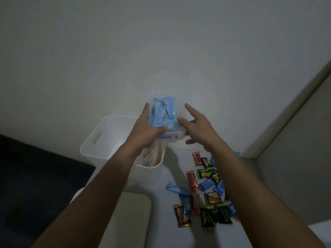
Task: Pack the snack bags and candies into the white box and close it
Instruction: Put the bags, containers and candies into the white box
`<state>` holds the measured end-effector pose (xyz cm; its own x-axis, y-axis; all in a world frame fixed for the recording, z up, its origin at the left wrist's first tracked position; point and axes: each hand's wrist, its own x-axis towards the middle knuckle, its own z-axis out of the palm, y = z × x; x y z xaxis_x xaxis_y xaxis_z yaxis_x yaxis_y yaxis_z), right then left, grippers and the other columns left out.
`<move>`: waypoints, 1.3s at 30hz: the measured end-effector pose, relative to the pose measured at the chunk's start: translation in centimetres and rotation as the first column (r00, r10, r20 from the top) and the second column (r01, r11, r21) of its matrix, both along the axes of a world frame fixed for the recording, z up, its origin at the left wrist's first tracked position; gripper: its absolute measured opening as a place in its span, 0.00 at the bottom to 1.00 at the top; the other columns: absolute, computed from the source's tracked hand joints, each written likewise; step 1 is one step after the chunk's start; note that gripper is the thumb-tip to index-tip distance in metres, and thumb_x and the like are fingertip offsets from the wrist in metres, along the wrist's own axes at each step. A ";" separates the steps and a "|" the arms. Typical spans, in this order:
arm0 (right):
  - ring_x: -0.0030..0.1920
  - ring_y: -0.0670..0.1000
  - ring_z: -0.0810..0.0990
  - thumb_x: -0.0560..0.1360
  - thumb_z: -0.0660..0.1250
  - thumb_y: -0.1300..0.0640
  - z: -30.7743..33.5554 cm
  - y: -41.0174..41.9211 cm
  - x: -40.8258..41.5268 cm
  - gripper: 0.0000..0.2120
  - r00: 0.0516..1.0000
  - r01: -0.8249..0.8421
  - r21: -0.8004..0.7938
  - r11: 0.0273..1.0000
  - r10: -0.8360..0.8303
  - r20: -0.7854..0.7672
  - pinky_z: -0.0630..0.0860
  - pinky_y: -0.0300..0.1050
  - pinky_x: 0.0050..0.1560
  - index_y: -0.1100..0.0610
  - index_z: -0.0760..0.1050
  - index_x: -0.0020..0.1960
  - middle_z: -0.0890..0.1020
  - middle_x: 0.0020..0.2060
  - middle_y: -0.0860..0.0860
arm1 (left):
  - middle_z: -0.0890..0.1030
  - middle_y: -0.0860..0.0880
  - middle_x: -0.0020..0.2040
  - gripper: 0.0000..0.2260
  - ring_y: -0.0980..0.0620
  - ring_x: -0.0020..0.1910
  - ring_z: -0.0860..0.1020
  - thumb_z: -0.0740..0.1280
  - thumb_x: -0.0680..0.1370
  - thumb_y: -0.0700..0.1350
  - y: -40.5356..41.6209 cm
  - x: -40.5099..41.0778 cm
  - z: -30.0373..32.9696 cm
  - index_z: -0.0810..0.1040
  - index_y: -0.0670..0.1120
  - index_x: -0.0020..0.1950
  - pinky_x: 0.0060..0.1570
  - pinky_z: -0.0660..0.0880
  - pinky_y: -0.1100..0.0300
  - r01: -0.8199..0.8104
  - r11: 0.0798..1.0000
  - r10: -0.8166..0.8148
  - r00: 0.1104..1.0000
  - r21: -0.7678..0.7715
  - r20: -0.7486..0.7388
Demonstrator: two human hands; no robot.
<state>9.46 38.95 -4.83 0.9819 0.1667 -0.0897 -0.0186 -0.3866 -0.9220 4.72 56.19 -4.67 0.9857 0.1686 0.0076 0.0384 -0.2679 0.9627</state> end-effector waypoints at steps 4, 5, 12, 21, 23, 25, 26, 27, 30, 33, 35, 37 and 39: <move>0.54 0.56 0.80 0.75 0.65 0.45 0.0 5.8 0.5 0.30 0.999 -0.045 -0.007 0.999 0.045 -0.013 0.81 0.44 0.29 0.39 0.58 0.74 0.71 0.70 0.52 | 0.59 0.48 0.77 0.44 0.46 0.70 0.68 0.74 0.72 0.40 5.3 -0.1 0.5 0.49 0.54 0.79 0.62 0.74 0.46 -0.077 0.997 0.075 0.995 -0.017 -0.071; 0.55 0.57 0.80 0.75 0.65 0.45 -0.2 7.1 0.6 0.30 0.998 -0.054 -0.009 0.999 0.054 -0.021 0.82 0.46 0.30 0.40 0.59 0.74 0.70 0.70 0.51 | 0.60 0.48 0.77 0.44 0.45 0.68 0.69 0.73 0.72 0.40 6.6 0.0 0.3 0.50 0.54 0.79 0.60 0.75 0.47 -0.086 0.996 0.085 0.992 -0.013 -0.091; 0.53 0.54 0.80 0.76 0.65 0.47 -3.9 15.0 1.0 0.31 0.990 -0.105 -0.022 0.994 0.102 -0.102 0.83 0.49 0.34 0.43 0.58 0.76 0.69 0.71 0.49 | 0.63 0.49 0.75 0.48 0.46 0.61 0.73 0.76 0.64 0.46 14.6 0.2 -2.9 0.52 0.58 0.78 0.53 0.77 0.48 -0.080 0.996 0.086 0.967 0.034 -0.242; 0.37 0.54 0.84 0.74 0.68 0.60 -10.5 19.3 2.2 0.33 0.890 -0.124 0.063 0.990 0.139 -0.434 0.81 0.47 0.31 0.46 0.56 0.73 0.79 0.50 0.55 | 0.69 0.52 0.65 0.46 0.55 0.52 0.75 0.76 0.68 0.38 19.9 2.2 -8.3 0.53 0.55 0.77 0.39 0.77 0.60 0.131 0.986 -0.078 0.907 0.102 -0.414; 0.41 0.58 0.85 0.74 0.69 0.62 -11.8 19.9 2.8 0.34 0.864 -0.114 0.094 0.989 0.145 -0.483 0.83 0.51 0.34 0.45 0.55 0.73 0.78 0.54 0.59 | 0.68 0.52 0.63 0.48 0.50 0.55 0.76 0.76 0.68 0.38 20.5 3.1 -9.3 0.50 0.55 0.78 0.42 0.80 0.53 0.159 0.977 -0.073 0.875 0.142 -0.479; 0.39 0.59 0.85 0.74 0.69 0.63 -13.1 20.5 3.3 0.35 0.848 -0.102 0.111 0.989 0.145 -0.510 0.83 0.53 0.34 0.46 0.55 0.72 0.78 0.53 0.59 | 0.68 0.52 0.65 0.51 0.44 0.59 0.75 0.79 0.64 0.43 21.2 3.9 -10.0 0.49 0.58 0.77 0.46 0.80 0.48 0.179 0.969 -0.063 0.848 0.171 -0.527; 0.39 0.58 0.85 0.74 0.69 0.63 -13.6 20.9 3.6 0.34 0.842 -0.097 0.110 0.989 0.141 -0.520 0.83 0.52 0.34 0.46 0.55 0.72 0.78 0.52 0.58 | 0.69 0.52 0.67 0.53 0.43 0.60 0.75 0.81 0.60 0.47 21.7 4.5 -10.7 0.52 0.59 0.76 0.46 0.80 0.46 0.185 0.966 -0.062 0.841 0.179 -0.538; 0.40 0.59 0.85 0.74 0.69 0.63 -14.1 21.2 3.8 0.34 0.834 -0.092 0.109 0.990 0.136 -0.534 0.83 0.53 0.34 0.46 0.55 0.72 0.78 0.53 0.59 | 0.71 0.50 0.67 0.56 0.43 0.60 0.76 0.82 0.54 0.51 22.4 5.1 -11.7 0.54 0.60 0.76 0.45 0.81 0.44 0.195 0.964 -0.066 0.833 0.180 -0.549; 0.46 0.62 0.83 0.73 0.71 0.62 -15.6 22.4 4.1 0.35 0.798 -0.095 0.091 0.991 0.131 -0.588 0.82 0.55 0.34 0.46 0.55 0.71 0.76 0.56 0.61 | 0.72 0.48 0.68 0.56 0.43 0.59 0.76 0.79 0.52 0.51 23.4 6.0 -13.7 0.55 0.61 0.76 0.44 0.81 0.44 0.181 0.960 -0.023 0.811 0.213 -0.585; 0.46 0.61 0.83 0.73 0.71 0.60 -16.6 23.5 4.1 0.33 0.778 -0.148 0.050 0.988 0.148 -0.611 0.81 0.51 0.31 0.51 0.54 0.69 0.76 0.55 0.60 | 0.65 0.48 0.73 0.48 0.43 0.66 0.71 0.78 0.65 0.45 23.3 6.3 -14.6 0.53 0.56 0.78 0.58 0.75 0.48 0.207 0.904 0.056 0.810 0.374 -0.583; 0.42 0.58 0.83 0.73 0.71 0.58 -17.0 23.8 4.1 0.30 0.772 -0.195 0.018 0.981 0.165 -0.614 0.80 0.48 0.29 0.56 0.57 0.67 0.77 0.56 0.61 | 0.62 0.46 0.76 0.43 0.46 0.72 0.65 0.75 0.70 0.44 23.2 6.6 -15.2 0.54 0.49 0.78 0.67 0.64 0.56 0.263 0.825 0.067 0.833 0.501 -0.549; 0.38 0.55 0.82 0.74 0.69 0.58 -17.2 23.8 4.2 0.25 0.769 -0.237 -0.008 0.971 0.183 -0.613 0.78 0.45 0.28 0.58 0.60 0.64 0.78 0.55 0.61 | 0.64 0.47 0.75 0.34 0.48 0.74 0.62 0.71 0.74 0.46 22.7 6.4 -14.6 0.59 0.46 0.77 0.70 0.58 0.59 0.219 0.754 0.108 0.889 0.620 -0.445; 0.37 0.54 0.82 0.75 0.67 0.60 -17.3 23.7 4.4 0.18 0.781 -0.264 -0.030 0.964 0.196 -0.593 0.79 0.46 0.30 0.56 0.63 0.61 0.79 0.53 0.60 | 0.72 0.44 0.70 0.23 0.44 0.71 0.68 0.67 0.75 0.43 22.5 6.0 -13.7 0.70 0.43 0.71 0.69 0.63 0.53 0.032 0.665 0.138 0.977 0.746 -0.165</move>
